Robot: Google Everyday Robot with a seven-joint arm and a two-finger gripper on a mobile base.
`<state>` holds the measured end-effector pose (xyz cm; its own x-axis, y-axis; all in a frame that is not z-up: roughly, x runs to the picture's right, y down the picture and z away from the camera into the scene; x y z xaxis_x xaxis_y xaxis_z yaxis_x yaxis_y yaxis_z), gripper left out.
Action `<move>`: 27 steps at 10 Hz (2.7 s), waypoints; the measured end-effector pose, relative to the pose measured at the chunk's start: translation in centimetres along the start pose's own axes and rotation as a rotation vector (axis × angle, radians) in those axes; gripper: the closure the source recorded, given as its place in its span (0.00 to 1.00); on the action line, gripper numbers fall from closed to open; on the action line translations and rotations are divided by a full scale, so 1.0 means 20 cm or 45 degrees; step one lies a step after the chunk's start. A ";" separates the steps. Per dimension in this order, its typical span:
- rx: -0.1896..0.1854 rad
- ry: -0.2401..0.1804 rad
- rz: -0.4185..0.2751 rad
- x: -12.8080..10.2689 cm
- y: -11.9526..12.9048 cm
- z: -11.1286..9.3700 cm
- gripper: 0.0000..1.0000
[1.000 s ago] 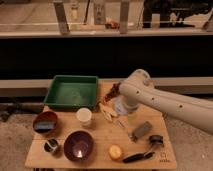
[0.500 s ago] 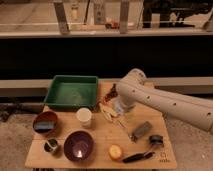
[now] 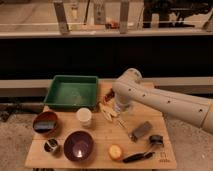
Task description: Place banana in tray
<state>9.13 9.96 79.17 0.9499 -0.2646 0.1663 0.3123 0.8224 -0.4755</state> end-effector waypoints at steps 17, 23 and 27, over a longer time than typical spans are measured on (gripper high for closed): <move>0.062 -0.041 -0.099 -0.13 -0.29 0.06 0.20; 0.079 -0.097 -0.108 -0.11 -0.33 0.21 0.20; 0.096 -0.127 -0.110 -0.11 -0.37 0.28 0.20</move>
<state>4.77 7.32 87.16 0.9125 -0.2881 0.2904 0.3878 0.8350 -0.3904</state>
